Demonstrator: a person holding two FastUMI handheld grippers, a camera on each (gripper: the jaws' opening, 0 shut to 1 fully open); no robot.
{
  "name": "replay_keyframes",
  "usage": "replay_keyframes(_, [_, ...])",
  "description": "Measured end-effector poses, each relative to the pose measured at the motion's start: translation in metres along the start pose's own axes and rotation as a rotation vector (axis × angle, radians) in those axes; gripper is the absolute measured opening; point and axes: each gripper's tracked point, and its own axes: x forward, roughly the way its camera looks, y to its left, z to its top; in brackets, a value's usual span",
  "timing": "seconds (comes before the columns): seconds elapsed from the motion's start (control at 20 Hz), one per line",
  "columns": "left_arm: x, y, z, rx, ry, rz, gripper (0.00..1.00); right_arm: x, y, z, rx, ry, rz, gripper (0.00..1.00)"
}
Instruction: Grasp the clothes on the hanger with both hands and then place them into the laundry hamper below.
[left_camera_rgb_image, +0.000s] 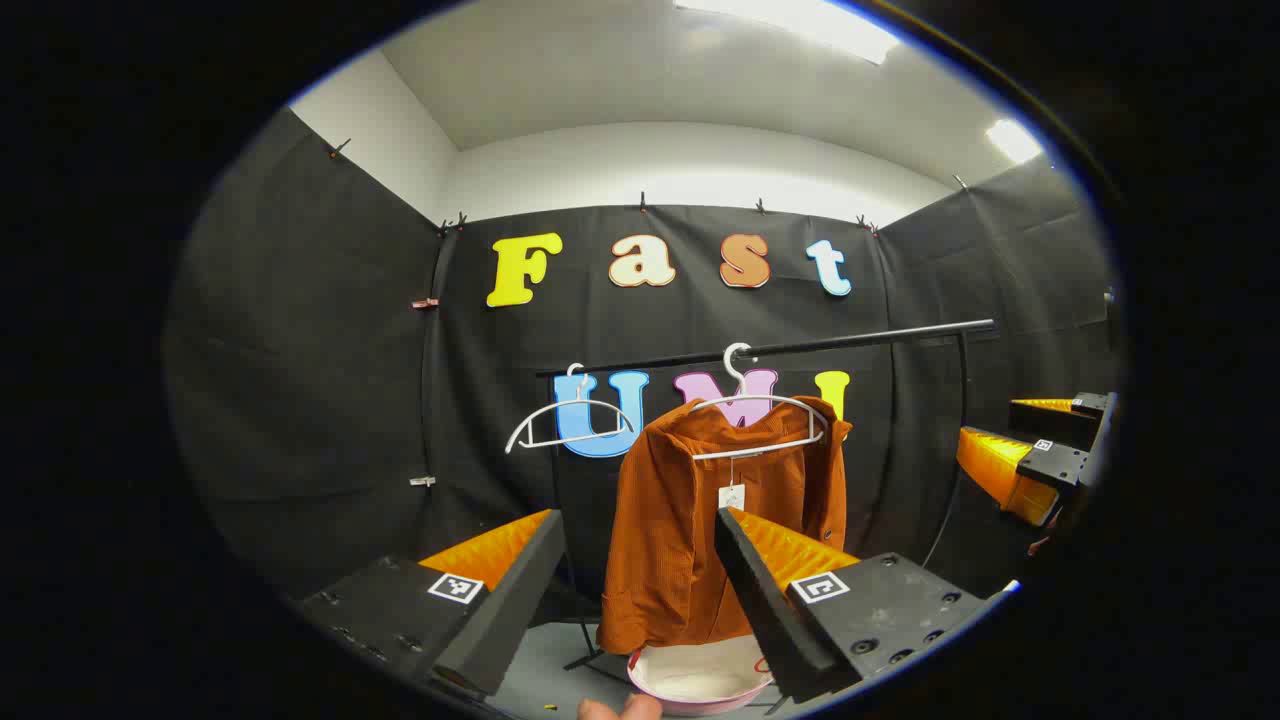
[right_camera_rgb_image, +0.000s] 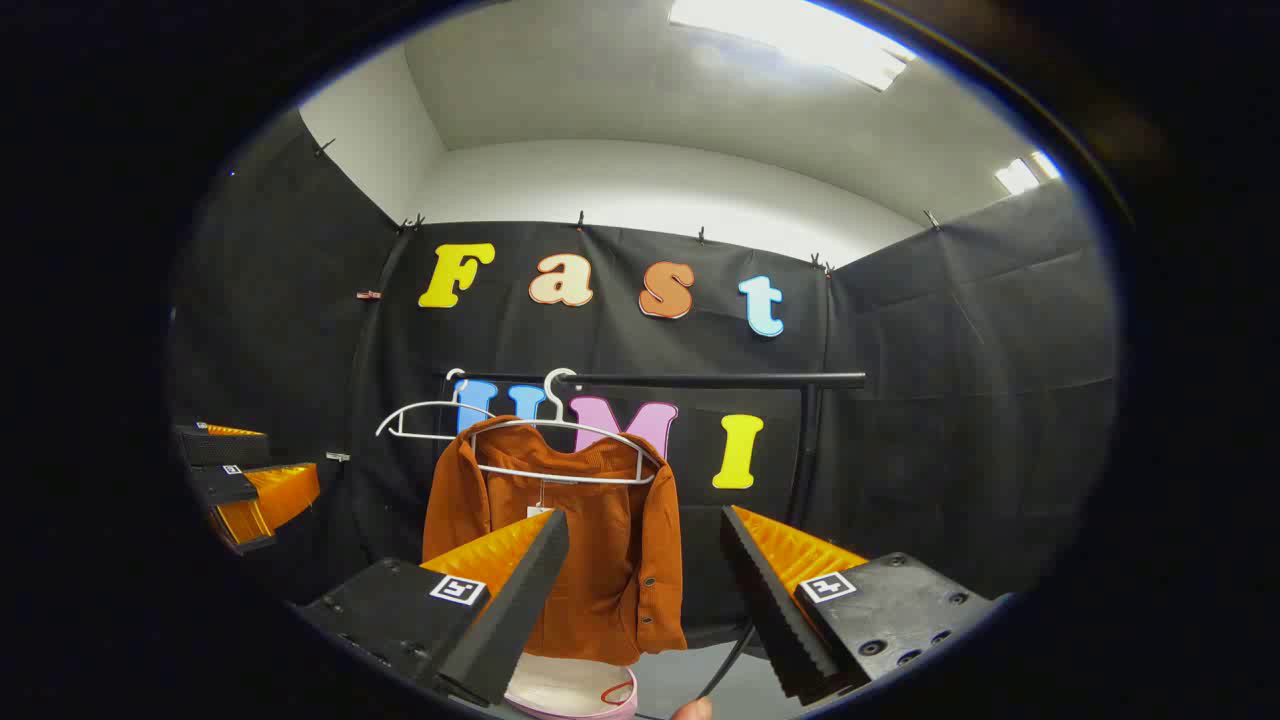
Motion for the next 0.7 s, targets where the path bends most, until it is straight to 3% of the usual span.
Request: replay_keyframes(0.7, [0.002,0.003,-0.012,-0.001,0.043,0.014,0.96,-0.006,0.0,-0.012,-0.012,0.054,-0.009,0.96])
